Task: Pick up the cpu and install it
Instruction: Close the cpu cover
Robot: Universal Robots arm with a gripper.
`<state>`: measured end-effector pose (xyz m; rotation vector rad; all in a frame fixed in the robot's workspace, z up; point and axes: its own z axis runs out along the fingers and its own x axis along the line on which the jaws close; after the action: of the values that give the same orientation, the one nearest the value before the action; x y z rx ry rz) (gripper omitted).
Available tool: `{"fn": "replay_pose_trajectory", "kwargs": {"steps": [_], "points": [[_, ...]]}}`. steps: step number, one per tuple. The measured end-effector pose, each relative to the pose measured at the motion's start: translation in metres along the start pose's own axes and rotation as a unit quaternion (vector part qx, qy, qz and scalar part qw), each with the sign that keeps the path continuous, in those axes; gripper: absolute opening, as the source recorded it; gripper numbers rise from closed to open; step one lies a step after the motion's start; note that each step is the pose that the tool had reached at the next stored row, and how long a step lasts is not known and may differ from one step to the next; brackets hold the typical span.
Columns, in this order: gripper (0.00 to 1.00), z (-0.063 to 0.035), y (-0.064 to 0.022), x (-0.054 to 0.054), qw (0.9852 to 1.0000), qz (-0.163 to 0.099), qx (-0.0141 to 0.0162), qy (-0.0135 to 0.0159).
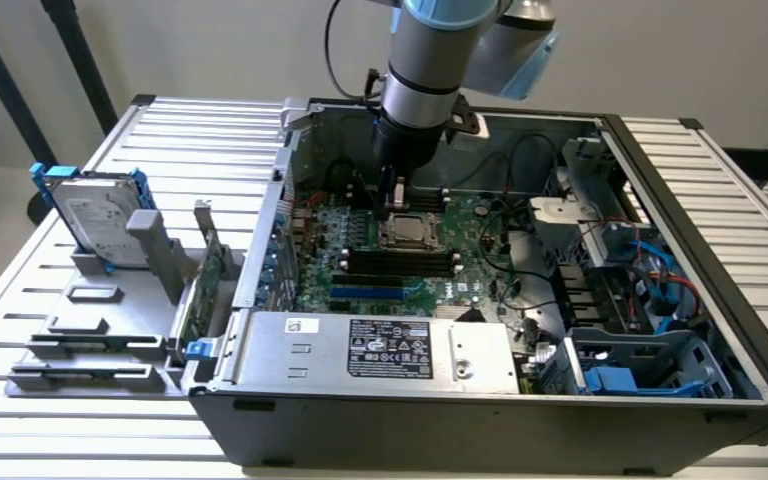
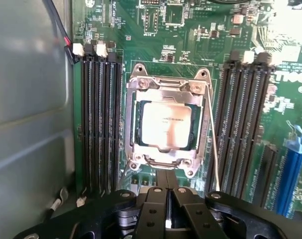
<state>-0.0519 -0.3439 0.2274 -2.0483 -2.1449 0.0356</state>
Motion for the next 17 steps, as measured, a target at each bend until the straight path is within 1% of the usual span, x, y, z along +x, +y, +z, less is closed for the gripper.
{"fn": "replay_pose_trajectory", "kwargs": {"steps": [4, 17], "points": [[0.11, -0.0006, -0.0048, -0.0024, 1.0, 0.0, -0.0001, 0.0011], [0.11, -0.0007, -0.005, -0.0028, 1.0, 0.0, -0.0001, 0.0011]]}}
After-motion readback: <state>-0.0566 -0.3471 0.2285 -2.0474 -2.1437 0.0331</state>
